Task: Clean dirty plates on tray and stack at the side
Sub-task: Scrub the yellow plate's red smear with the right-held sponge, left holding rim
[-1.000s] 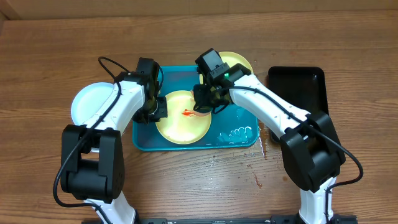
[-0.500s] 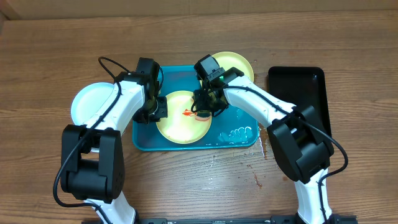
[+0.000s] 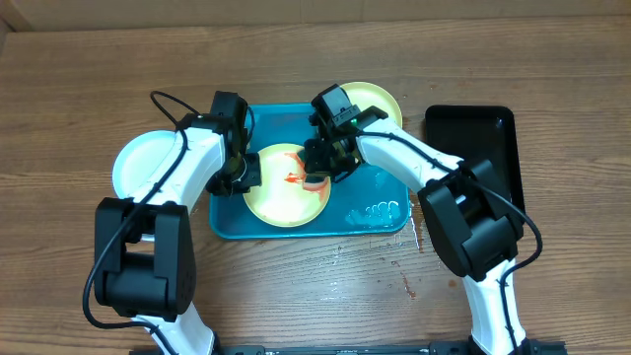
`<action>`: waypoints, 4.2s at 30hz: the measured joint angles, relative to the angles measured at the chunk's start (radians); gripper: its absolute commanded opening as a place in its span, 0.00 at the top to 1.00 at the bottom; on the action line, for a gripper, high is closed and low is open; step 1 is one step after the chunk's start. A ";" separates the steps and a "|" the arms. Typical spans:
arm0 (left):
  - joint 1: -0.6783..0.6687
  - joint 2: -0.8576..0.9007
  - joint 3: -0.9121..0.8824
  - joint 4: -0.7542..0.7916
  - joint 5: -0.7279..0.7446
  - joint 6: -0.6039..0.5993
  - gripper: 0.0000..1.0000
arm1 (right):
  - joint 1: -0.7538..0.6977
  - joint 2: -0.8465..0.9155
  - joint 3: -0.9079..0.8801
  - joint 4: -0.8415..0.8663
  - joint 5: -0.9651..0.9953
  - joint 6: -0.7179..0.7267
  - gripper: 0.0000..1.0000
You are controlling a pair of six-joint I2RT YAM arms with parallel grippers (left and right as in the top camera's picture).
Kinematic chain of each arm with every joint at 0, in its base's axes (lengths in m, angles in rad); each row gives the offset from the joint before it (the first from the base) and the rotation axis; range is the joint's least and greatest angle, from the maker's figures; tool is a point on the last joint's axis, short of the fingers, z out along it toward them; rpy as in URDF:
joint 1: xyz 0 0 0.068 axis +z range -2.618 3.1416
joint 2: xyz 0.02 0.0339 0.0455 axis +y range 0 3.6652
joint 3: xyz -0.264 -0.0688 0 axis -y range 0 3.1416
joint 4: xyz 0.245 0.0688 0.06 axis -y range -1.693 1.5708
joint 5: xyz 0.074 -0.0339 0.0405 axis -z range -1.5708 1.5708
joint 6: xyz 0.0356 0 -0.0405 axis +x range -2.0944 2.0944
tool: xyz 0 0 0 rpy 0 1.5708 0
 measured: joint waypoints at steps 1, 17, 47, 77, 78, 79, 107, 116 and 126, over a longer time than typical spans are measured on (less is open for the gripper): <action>0.000 0.000 0.000 0.000 0.000 0.000 0.96 | 0.001 0.005 0.000 0.018 -0.026 0.000 0.96; 0.000 0.007 -0.008 -0.004 0.038 0.027 0.96 | 0.097 0.028 0.001 0.051 -0.201 -0.002 0.96; 0.000 0.007 -0.013 0.003 0.117 0.029 0.96 | 0.064 0.000 0.112 -0.273 0.380 -0.030 0.96; 0.018 0.007 -0.013 -0.014 0.078 0.031 0.96 | 0.072 0.093 0.115 -0.241 -0.307 -0.221 0.96; 0.018 0.007 -0.013 -0.014 0.080 0.031 0.96 | 0.070 0.093 0.115 -0.269 -0.309 -0.234 0.96; 0.018 0.007 -0.013 -0.014 0.085 0.031 0.96 | 0.065 0.094 0.121 -0.299 -0.304 -0.245 0.96; 0.019 0.007 -0.013 -0.011 0.082 0.030 0.96 | 0.115 0.105 0.256 -0.234 0.338 -0.141 0.96; 0.023 0.007 -0.013 -0.015 0.064 0.030 0.96 | 0.126 0.109 0.246 -0.196 0.107 -0.135 0.96; 0.023 0.007 -0.013 -0.015 0.069 0.031 0.96 | 0.144 0.130 0.235 -0.235 -0.173 -0.147 0.96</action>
